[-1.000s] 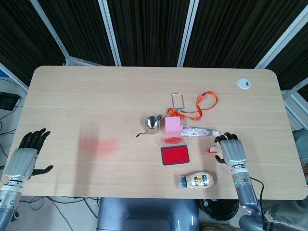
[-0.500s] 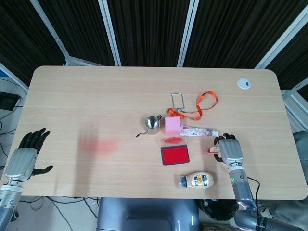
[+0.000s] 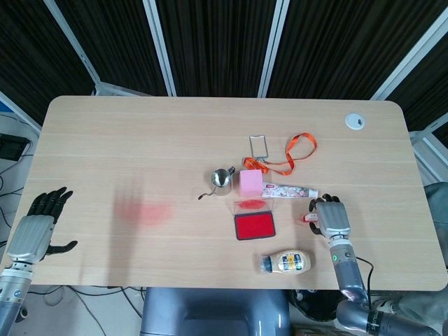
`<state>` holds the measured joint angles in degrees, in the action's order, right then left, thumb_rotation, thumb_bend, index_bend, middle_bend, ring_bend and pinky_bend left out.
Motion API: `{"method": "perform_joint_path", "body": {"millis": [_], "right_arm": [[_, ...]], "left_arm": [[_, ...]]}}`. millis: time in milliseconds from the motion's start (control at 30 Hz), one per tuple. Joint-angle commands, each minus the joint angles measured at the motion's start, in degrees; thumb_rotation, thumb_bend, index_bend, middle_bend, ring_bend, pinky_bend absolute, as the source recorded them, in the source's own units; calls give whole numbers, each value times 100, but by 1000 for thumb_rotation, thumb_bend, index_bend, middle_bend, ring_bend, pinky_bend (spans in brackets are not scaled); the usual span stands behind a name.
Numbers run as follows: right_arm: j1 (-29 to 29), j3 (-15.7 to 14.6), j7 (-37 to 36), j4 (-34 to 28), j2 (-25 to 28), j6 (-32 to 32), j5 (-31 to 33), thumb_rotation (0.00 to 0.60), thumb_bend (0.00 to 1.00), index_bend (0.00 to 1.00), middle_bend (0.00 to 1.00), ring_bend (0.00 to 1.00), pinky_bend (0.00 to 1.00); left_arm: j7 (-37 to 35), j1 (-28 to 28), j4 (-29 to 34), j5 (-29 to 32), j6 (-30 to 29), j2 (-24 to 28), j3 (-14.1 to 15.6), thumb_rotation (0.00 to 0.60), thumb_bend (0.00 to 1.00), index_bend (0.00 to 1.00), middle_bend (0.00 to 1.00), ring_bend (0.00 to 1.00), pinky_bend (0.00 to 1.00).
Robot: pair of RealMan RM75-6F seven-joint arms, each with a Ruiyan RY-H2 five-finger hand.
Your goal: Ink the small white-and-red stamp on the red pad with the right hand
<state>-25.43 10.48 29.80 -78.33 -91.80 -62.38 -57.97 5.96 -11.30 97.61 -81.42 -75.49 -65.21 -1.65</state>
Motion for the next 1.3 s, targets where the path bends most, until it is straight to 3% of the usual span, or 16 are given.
{"method": "perform_joint_path", "body": {"millis": [33,933,1300], "right_arm": [[-15,-20,38,27,-24,8,41,600,395,480,403,222,243],[-135,-75,61,254,-178,42,289,600,483,547,457,240,252],[-127,-144,-103,363,-228,-73,53,600,513,682,585,342,297]], "left_arm": [[-2,-3,3,4,8,2,2,600,1,0,0,0,0],[-3,-15,31,42,30,11,6,600,1,0,0,0,0],[5,-15,38,60,33,12,5,600,1,0,0,0,0]]}}
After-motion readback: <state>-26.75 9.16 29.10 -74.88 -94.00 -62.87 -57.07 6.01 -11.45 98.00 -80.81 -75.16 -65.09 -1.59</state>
